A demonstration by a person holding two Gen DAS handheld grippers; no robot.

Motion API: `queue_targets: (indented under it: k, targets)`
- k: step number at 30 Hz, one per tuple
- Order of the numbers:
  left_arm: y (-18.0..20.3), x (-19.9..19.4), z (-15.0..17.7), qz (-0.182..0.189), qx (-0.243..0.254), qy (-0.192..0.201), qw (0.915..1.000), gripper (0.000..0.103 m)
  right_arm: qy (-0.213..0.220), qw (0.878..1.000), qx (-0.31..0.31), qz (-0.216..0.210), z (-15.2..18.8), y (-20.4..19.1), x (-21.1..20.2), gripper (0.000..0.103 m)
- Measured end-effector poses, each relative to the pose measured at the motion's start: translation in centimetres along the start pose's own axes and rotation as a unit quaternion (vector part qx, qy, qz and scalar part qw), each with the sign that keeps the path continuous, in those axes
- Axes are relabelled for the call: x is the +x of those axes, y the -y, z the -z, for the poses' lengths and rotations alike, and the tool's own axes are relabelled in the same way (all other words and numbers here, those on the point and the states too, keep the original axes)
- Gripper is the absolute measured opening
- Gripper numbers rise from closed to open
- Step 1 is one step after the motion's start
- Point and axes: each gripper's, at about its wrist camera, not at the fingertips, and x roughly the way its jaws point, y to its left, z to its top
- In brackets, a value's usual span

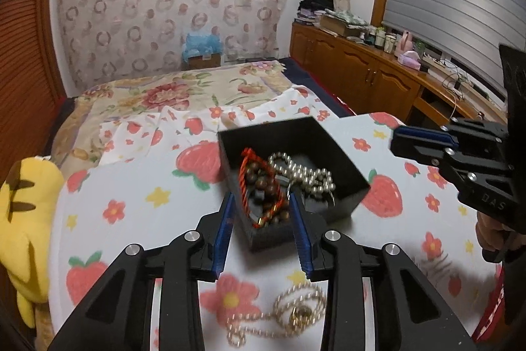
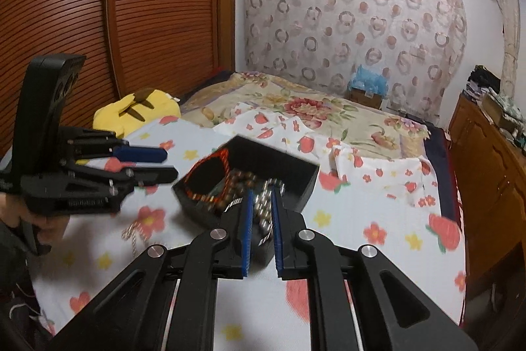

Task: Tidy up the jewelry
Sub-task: 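Open both tools over the black box and withdraw them, then reach the right tool to the silver hair comb and grasp it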

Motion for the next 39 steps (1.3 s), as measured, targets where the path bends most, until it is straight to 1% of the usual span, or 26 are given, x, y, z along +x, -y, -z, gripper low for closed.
queue_targets:
  k: [1,3,5,9,14,16,17,18,20,23,25,26,29,30,32,33,39]
  targets:
    - [-0.2,-0.4,0.6,-0.001,-0.002,0.000,1.0000,0.033,-0.001,1.000,0.002,0.000,0.6,-0.2,-0.3,0.016]
    - [-0.4,-1.0,1.7,-0.004,-0.004,-0.001,1.0000,0.042,-0.007,1.000,0.008,0.002,1.9,-0.7,-1.0,0.021]
    - [-0.6,-1.6,2.6,-0.007,-0.007,-0.002,1.0000,0.042,-0.011,1.000,0.012,0.003,2.8,-1.0,-1.5,0.021]
    - [-0.6,-2.3,4.4,-0.009,-0.013,-0.007,0.9999,0.042,-0.017,0.999,0.029,0.005,5.6,-1.6,-3.0,0.021]
    - [-0.2,-2.8,6.8,-0.010,-0.017,-0.018,0.9996,0.043,-0.032,0.998,0.057,0.009,8.6,-1.6,-4.8,0.021]
    - [0.2,-2.8,7.6,-0.008,-0.016,-0.023,0.9996,0.043,-0.037,0.997,0.059,0.016,9.5,-1.5,-5.2,0.021]
    - [0.4,-2.8,8.0,-0.007,-0.015,-0.025,0.9995,0.043,-0.040,0.997,0.060,0.021,10.1,-1.4,-5.5,0.024]
    - [0.6,-2.8,8.4,-0.006,-0.015,-0.027,0.9995,0.043,-0.043,0.997,0.061,0.022,10.5,-1.2,-5.6,0.029]
    - [0.9,-2.8,8.9,-0.001,-0.015,-0.032,0.9994,0.043,-0.052,0.996,0.068,0.020,11.4,-0.8,-5.9,0.037]
    - [1.4,-2.8,9.8,0.004,-0.015,-0.036,0.9992,0.048,-0.065,0.995,0.075,0.016,12.4,-0.2,-6.0,0.039]
    - [1.8,-2.9,10.2,0.007,-0.012,-0.038,0.9992,0.048,-0.074,0.994,0.075,0.008,12.7,0.0,-5.6,0.048]
    - [2.0,-2.9,10.4,0.006,-0.010,-0.038,0.9992,0.048,-0.076,0.994,0.072,0.005,12.9,-0.2,-5.5,0.055]
    - [2.4,-3.1,10.8,0.008,-0.007,-0.040,0.9992,0.049,-0.083,0.994,0.065,-0.009,13.0,-0.8,-4.5,0.059]
    - [2.4,-3.1,10.9,0.011,-0.007,-0.041,0.9991,0.049,-0.085,0.994,0.061,-0.014,13.0,-1.0,-4.4,0.065]
    - [2.5,-3.1,11.0,0.012,-0.006,-0.042,0.9990,0.049,-0.088,0.994,0.054,-0.023,12.9,-1.2,-3.7,0.073]
    - [2.5,-3.1,11.1,0.013,-0.006,-0.043,0.9990,0.049,-0.091,0.994,0.052,-0.026,12.8,-1.3,-3.4,0.075]
    - [2.5,-3.1,11.3,0.016,-0.011,-0.045,0.9988,0.049,-0.125,0.992,0.022,-0.027,12.8,-1.7,-1.6,0.075]
